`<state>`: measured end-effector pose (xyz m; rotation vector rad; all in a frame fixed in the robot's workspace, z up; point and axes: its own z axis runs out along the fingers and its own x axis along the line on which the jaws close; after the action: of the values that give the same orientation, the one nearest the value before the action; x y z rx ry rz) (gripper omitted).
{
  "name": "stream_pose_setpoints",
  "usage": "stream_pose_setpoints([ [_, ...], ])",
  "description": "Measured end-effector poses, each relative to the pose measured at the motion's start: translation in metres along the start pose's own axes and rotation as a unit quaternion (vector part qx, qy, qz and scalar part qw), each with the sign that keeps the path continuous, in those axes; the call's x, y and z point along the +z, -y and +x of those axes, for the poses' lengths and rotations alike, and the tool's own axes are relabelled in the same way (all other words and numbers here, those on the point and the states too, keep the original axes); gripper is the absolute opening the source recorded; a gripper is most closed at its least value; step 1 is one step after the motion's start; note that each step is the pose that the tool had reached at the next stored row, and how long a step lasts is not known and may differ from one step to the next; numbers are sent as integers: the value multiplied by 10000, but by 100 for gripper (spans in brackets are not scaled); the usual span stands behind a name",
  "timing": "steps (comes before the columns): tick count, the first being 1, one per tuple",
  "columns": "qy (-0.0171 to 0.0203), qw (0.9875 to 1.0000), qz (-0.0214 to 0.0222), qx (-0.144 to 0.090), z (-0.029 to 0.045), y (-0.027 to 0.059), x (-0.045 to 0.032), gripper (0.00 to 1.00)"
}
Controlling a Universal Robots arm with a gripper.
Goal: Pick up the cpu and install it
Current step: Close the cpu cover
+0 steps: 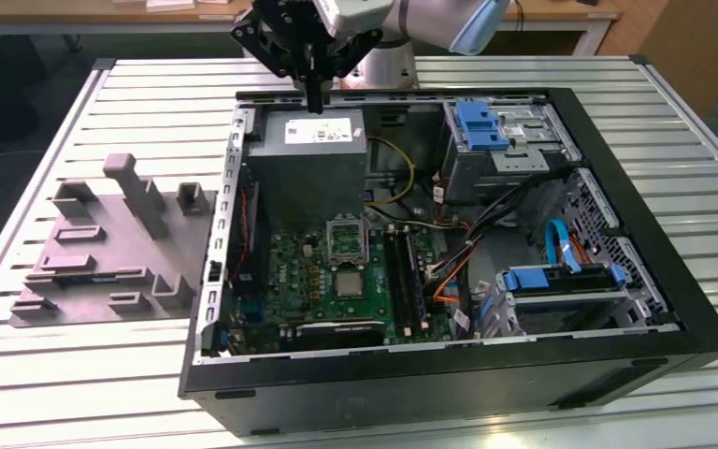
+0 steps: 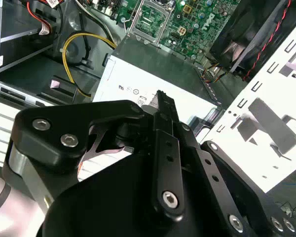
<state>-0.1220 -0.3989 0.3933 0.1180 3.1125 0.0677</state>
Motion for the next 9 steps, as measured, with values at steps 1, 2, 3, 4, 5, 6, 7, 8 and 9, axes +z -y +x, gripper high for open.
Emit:
stream_pose_setpoints([
  [1,0,10000,0,0,0,0,0,11],
  [2,0,10000,0,0,0,0,0,11],
  [3,0,10000,0,0,0,0,0,11],
  [4,0,10000,0,0,0,0,0,11],
  [5,0,10000,0,0,0,0,0,11],
  [6,0,10000,0,0,0,0,0,11],
  [7,0,10000,0,0,0,0,0,11],
  [8,0,10000,0,0,0,0,0,11],
  [9,0,10000,0,0,0,0,0,11],
])
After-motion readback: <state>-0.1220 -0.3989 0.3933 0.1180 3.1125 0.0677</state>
